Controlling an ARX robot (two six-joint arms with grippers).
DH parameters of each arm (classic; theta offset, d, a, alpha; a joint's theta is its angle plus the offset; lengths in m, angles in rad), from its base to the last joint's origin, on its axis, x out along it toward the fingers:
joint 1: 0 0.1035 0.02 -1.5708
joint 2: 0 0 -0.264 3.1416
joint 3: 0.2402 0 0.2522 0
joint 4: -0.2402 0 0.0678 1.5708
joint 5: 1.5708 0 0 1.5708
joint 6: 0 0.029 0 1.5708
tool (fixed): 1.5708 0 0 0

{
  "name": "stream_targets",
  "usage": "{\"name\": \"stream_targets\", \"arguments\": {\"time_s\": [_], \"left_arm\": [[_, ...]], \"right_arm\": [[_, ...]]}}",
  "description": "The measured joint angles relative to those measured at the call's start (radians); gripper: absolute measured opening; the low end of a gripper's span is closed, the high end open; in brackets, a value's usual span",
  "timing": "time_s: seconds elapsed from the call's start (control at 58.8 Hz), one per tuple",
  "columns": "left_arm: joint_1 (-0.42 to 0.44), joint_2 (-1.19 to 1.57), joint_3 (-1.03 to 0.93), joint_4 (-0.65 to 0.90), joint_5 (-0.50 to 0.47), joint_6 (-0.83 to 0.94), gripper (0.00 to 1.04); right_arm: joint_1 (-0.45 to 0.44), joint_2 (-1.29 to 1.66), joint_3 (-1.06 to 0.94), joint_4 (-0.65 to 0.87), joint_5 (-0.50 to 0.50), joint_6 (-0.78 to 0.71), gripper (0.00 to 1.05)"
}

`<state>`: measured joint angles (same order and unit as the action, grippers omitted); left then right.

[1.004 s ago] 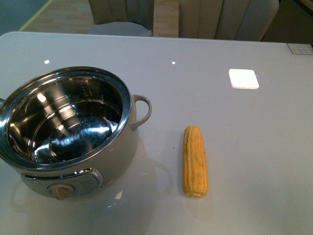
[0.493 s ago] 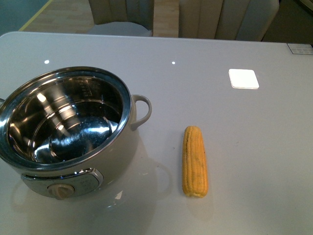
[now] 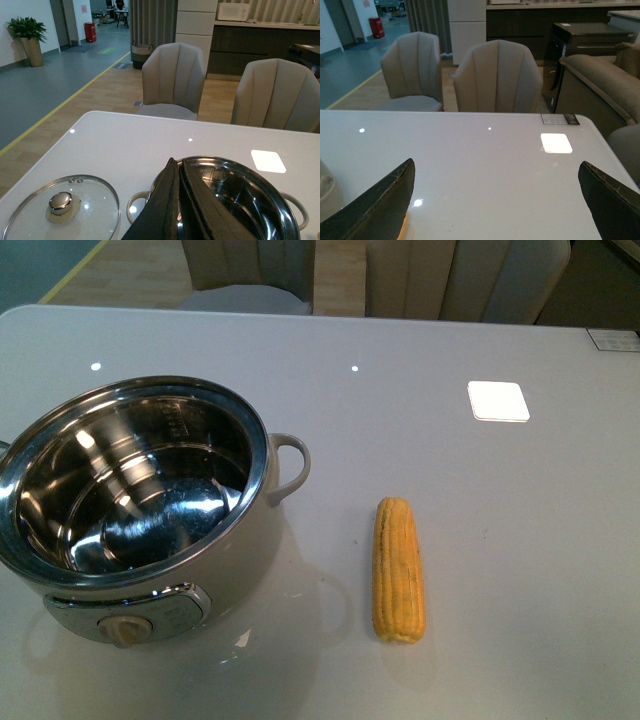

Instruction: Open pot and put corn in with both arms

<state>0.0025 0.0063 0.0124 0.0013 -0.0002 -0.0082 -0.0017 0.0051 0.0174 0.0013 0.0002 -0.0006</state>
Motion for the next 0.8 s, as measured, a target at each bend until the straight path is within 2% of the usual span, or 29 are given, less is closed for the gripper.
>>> {"name": "stream_targets", "arguments": {"time_s": [0.068,0.102,0.595,0.629,0.697,0.748,0.799], "left_arm": [[0.000,0.000,0.000,0.000,0.000,-0.001,0.04],[0.000,0.000,0.000,0.000,0.000,0.000,0.08],[0.000,0.000,0.000,0.000,0.000,0.000,0.96],[0.000,0.000,0.000,0.000,0.000,0.000,0.99],[0.000,0.000,0.000,0.000,0.000,0.002,0.97],[0.000,0.000,0.000,0.000,0.000,0.002,0.98],[0.000,-0.001,0.000,-0.001,0.000,0.002,0.98]], "right_arm": [[0.000,0.000,0.000,0.000,0.000,0.000,0.96],[0.000,0.000,0.000,0.000,0.000,0.000,0.96],[0.000,0.000,0.000,0.000,0.000,0.000,0.96],[0.000,0.000,0.000,0.000,0.000,0.000,0.96],[0.007,0.016,0.008,-0.029,0.023,0.010,0.96],[0.049,0.115,0.083,-0.208,0.139,0.080,0.96],[0.085,0.274,0.157,-0.361,0.195,0.143,0.96]]}}
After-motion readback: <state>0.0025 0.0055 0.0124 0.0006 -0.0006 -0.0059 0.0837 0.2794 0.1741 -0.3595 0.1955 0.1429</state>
